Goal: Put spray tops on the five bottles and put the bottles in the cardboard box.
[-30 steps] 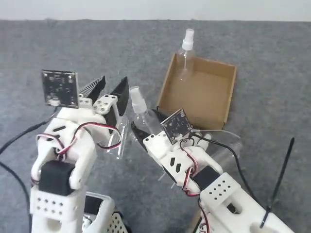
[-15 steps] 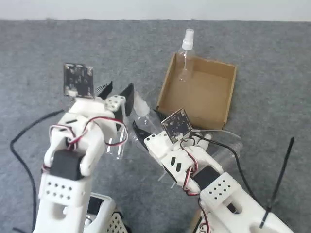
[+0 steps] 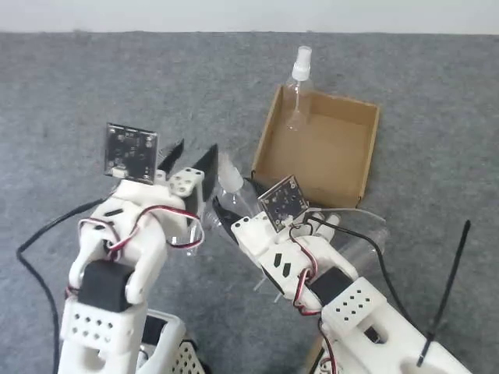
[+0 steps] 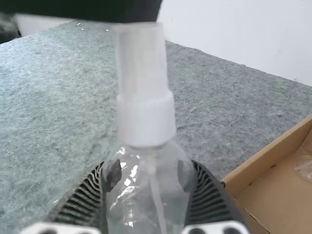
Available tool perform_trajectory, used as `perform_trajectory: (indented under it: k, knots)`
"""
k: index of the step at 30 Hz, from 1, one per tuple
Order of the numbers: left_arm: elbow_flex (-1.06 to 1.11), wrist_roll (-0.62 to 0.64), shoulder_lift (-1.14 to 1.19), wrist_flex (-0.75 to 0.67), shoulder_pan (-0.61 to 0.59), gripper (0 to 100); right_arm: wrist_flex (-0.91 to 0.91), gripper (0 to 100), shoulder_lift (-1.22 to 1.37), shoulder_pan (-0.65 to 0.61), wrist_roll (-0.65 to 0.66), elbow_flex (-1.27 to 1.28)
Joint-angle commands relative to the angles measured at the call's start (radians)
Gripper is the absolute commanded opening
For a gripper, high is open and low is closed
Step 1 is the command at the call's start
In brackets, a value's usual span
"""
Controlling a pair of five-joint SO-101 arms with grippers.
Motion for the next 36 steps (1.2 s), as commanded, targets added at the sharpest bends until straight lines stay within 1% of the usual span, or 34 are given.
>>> perform_trajectory:
  k: [1,3,5,9,11,13,15,16,19,21,24,29,32,36]
  knots:
    - [-0.051,-0.008,-0.097,-0.006,-0.075,17,-0.022,0.6,-0.035,0.010,-0.009,-0.014]
    - [-0.050,-0.011,-0.155,0.025,-0.100,17,-0.002,0.6,-0.036,0.012,-0.009,-0.021]
    - [-0.051,-0.012,-0.209,0.068,-0.097,17,0.062,0.6,-0.039,0.031,-0.009,-0.061]
    - [-0.021,-0.020,-0.255,0.120,-0.097,17,0.188,0.6,-0.039,0.131,-0.015,-0.184]
    - [0.028,-0.060,-0.252,0.121,-0.095,17,0.237,0.6,-0.033,0.183,-0.015,-0.259]
    - [0.094,-0.083,-0.255,0.103,-0.049,17,0.291,0.6,-0.033,0.229,-0.012,-0.348]
    - [0.162,-0.084,-0.259,0.084,0.023,18,0.351,0.6,-0.027,0.255,-0.012,-0.439]
    - [0.191,-0.084,-0.259,0.074,0.068,20,0.381,0.6,-0.013,0.260,-0.012,-0.486]
    - [0.252,-0.084,-0.259,0.034,0.169,27,0.464,0.6,0.076,0.260,-0.015,-0.614]
    - [0.285,-0.081,-0.259,0.003,0.187,30,0.498,0.6,0.157,0.259,-0.015,-0.678]
    - [0.335,-0.081,-0.259,-0.063,0.183,32,0.524,0.6,0.274,0.245,-0.017,-0.752]
    - [0.426,-0.084,-0.255,-0.178,0.181,32,0.634,0.6,0.406,0.116,-0.012,-0.887]
    - [0.452,-0.084,-0.255,-0.206,0.144,32,0.725,0.6,0.410,0.068,-0.009,-0.956]
    - [0.470,-0.103,-0.259,-0.212,0.117,32,0.846,0.6,0.360,0.064,0.031,-1.003]
